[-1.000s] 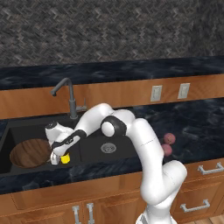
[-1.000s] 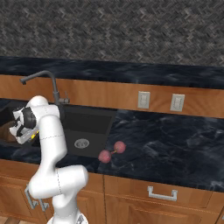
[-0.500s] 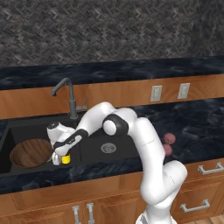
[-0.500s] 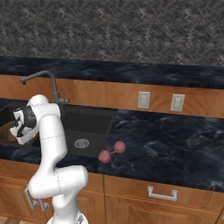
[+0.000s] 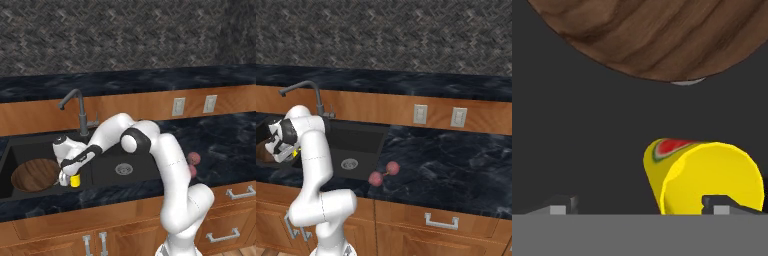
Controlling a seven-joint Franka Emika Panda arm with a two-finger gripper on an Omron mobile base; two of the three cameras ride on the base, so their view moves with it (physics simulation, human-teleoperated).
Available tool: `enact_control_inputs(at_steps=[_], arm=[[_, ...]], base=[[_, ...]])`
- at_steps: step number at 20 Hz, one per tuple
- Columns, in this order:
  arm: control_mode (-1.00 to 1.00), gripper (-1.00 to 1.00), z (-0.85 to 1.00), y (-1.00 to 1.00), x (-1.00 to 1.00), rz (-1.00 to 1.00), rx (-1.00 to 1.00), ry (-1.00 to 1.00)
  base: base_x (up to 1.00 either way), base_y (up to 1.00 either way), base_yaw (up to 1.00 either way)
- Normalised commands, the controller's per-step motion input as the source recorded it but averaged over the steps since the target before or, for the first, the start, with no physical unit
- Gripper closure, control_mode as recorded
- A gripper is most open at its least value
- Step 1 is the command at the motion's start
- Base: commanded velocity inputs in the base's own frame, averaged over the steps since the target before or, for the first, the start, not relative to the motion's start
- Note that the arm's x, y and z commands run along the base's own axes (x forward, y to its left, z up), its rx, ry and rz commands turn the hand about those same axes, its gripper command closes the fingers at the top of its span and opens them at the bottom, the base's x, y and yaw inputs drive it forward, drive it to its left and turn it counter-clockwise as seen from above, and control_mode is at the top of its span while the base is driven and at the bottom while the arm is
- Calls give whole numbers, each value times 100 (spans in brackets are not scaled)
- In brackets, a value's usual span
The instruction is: Remove the onion and onion from the sink. Then move the bowl and cup from the counter to the sink for washing.
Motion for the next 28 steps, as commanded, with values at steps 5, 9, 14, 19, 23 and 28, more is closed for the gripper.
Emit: enact_control_inputs(at_steps=[5, 9, 14, 19, 23, 28], arm=[[-100, -100, 24, 6, -14, 0, -1, -8], [-100, -100, 33, 1, -11, 0, -1, -9], [-100, -100, 32, 0, -14, 0, 0, -6], [-100, -100, 31, 1, -12, 0, 0, -2], [-100, -100, 32, 2, -11, 0, 0, -3], [-100, -100, 27, 0, -20, 0, 0, -9]], base=[[0, 0, 0], [0, 0, 0], [0, 0, 0], [0, 0, 0], [0, 0, 0], [0, 0, 0]])
